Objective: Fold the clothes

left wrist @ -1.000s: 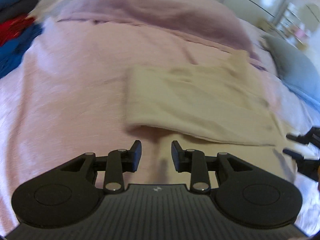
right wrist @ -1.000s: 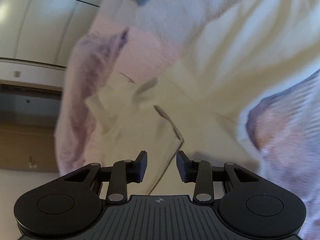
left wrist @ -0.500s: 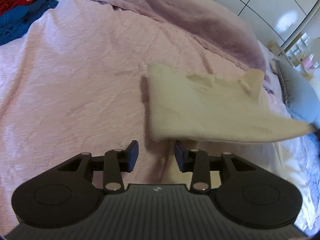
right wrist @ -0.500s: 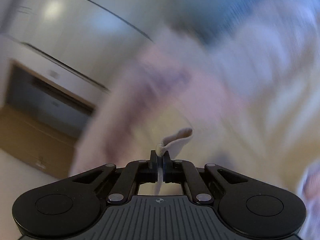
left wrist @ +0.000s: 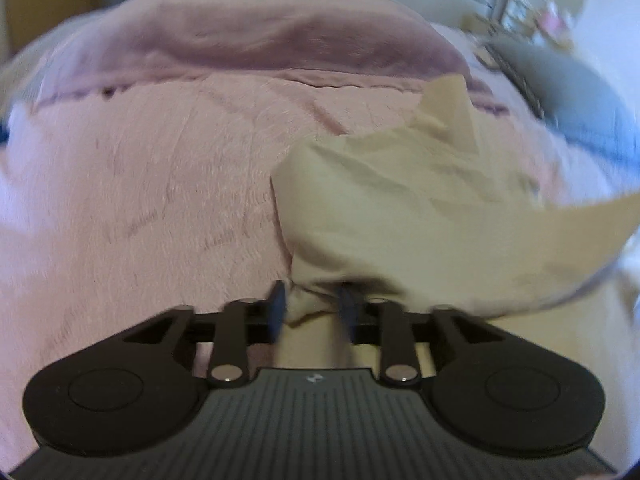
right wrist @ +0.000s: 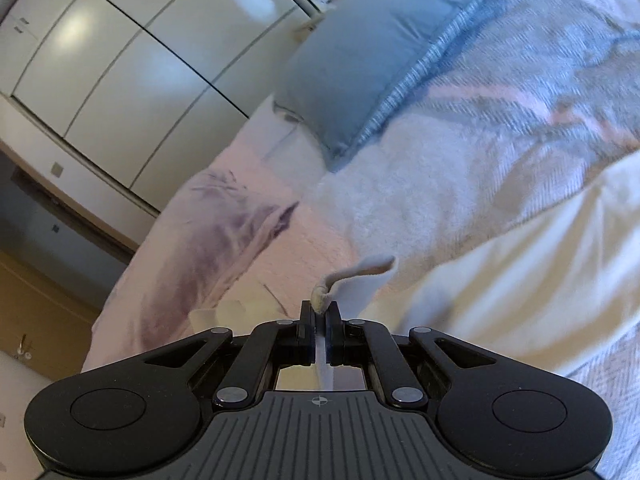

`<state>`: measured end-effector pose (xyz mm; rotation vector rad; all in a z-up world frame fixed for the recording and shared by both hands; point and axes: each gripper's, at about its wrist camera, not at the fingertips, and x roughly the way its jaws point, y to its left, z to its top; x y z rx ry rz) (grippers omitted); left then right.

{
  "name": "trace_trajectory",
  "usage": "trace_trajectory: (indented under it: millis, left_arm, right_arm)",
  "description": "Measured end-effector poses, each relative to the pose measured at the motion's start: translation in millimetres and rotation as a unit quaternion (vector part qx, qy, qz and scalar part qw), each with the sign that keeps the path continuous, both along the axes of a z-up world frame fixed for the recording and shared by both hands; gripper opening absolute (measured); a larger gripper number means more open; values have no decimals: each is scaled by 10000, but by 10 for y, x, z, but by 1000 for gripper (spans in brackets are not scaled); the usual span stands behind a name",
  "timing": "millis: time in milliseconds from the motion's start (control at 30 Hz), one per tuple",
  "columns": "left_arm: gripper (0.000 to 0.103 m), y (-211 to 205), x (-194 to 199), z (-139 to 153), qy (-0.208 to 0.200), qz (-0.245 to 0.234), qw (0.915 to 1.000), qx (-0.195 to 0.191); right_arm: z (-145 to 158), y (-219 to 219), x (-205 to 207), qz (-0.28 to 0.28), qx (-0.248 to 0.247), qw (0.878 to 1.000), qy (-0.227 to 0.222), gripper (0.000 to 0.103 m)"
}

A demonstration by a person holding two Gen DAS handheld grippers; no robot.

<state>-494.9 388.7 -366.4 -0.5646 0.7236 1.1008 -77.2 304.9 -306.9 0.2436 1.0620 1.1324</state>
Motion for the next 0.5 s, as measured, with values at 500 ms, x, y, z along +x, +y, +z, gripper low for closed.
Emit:
trace_trajectory:
  millis: [500]
  left_arm:
    - [6,159,-206,-110,-348,-722,9954,-528]
  right_arm:
    - [-428,-249,291,-425,-860,9951,232,3]
